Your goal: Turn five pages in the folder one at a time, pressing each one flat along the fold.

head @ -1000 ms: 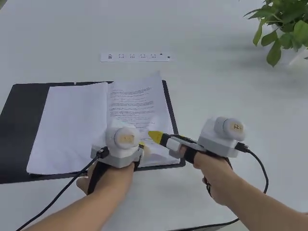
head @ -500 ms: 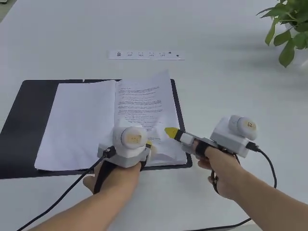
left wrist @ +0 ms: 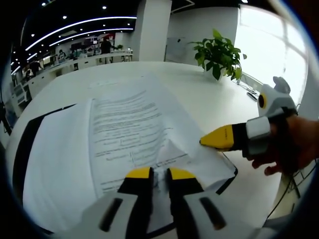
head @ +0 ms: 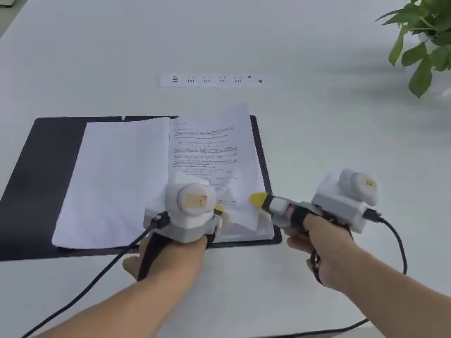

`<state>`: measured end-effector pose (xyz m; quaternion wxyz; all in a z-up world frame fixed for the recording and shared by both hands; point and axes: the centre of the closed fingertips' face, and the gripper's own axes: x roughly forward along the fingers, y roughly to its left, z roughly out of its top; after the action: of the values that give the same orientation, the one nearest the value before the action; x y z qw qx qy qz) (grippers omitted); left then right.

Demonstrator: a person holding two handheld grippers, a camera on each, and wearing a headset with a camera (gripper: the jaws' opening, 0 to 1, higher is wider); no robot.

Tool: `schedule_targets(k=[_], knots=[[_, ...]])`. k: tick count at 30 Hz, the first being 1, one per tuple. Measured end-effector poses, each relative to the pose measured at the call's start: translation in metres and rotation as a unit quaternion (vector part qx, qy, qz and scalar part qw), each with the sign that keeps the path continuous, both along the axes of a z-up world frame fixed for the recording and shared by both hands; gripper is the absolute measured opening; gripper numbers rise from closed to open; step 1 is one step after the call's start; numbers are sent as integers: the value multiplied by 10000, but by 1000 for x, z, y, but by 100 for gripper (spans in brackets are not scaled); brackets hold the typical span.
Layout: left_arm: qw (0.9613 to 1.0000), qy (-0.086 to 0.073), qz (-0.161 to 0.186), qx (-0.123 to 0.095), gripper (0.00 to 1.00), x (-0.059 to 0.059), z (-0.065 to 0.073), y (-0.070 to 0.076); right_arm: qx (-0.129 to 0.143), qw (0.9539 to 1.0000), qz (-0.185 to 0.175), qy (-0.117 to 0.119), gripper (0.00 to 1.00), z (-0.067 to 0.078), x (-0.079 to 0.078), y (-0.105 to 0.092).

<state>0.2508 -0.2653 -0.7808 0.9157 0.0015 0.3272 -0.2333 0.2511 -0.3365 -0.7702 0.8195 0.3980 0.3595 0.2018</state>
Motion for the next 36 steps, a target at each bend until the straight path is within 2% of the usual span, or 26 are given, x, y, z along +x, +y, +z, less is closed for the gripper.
schedule_targets(k=[4,5,8,12,14,20,22,31,36], knots=[[9999,17,-121,-102,18,-3,3,-6,93,9998,-177,46,0,4,2,-7],[9998,37,-136,-134,21,-4,4,-7,217,9994,-263,89,0,6,3,-9],[9995,105,-109,-272,33,-8,8,-8,173,9996,-199,58,0,12,2,-10],[9996,49,-164,-218,39,-14,17,1,227,9995,-195,21,0,23,3,-8],[9994,15,-179,-300,41,-17,24,7,260,9995,-181,-34,0,31,3,-6],[9995,-149,-194,-190,41,-25,39,35,416,9988,-198,-178,0,54,4,4],[9993,-222,-132,-258,42,-27,47,46,556,9978,-275,-244,0,66,4,8],[9981,-571,-138,-188,43,-42,77,88,745,9952,-170,-616,0,107,4,45],[9976,-642,26,-269,45,-47,88,116,748,9940,-132,-785,0,125,5,66]])
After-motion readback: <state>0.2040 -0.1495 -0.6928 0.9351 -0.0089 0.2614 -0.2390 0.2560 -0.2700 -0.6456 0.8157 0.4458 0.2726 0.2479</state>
